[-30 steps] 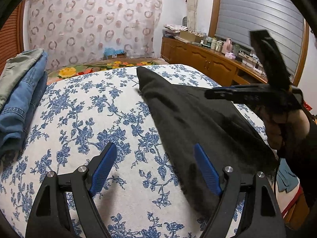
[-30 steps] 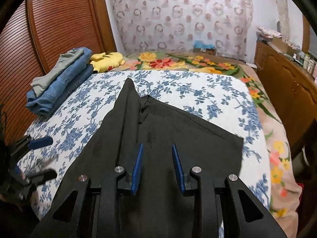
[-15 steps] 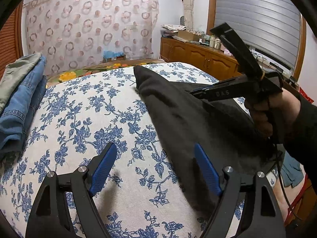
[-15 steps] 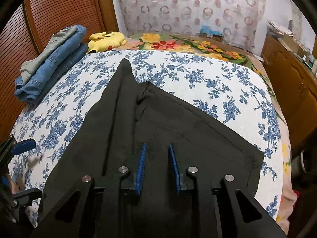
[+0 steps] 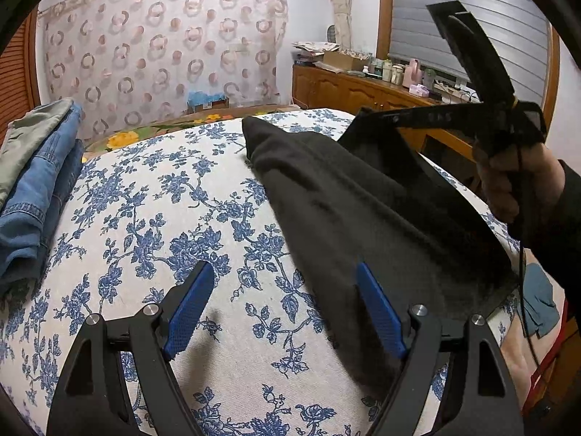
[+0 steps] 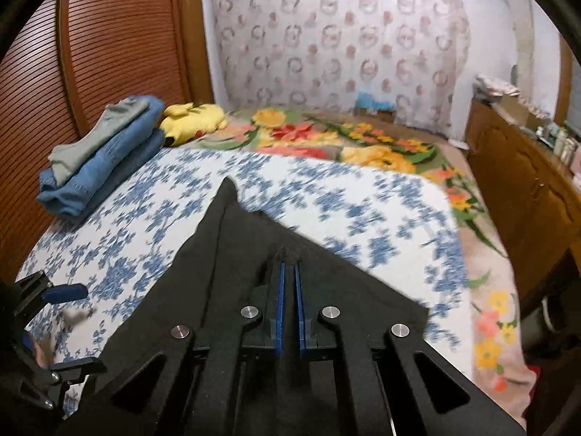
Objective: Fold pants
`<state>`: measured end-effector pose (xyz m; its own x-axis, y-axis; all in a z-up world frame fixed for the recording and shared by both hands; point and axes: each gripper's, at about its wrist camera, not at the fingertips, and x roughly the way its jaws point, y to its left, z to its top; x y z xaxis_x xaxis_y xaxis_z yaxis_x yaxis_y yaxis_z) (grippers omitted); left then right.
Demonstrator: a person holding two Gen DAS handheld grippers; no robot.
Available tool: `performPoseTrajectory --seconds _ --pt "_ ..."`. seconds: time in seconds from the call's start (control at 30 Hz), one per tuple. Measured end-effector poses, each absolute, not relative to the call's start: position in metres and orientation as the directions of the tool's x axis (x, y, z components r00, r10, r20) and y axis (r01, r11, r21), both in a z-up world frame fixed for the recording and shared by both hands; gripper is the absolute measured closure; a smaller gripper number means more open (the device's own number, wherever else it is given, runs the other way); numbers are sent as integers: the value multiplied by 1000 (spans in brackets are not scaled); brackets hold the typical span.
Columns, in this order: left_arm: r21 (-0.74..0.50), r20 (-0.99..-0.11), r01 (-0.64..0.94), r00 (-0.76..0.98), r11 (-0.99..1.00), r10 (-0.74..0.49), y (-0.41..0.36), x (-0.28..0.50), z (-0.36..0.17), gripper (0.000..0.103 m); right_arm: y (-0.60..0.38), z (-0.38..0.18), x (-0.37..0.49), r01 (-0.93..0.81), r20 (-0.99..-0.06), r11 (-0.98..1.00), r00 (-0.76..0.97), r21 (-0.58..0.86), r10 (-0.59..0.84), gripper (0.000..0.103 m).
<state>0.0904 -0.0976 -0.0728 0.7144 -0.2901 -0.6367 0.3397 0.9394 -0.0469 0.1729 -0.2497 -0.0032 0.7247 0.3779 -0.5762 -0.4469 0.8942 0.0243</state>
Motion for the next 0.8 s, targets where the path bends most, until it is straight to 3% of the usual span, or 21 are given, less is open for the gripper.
performPoseTrajectory --seconds 0.8 --pt "-36 -645 344 709 938 -284 -99 91 -75 21 -294 -11 181 -257 -601 966 769 22 218 98"
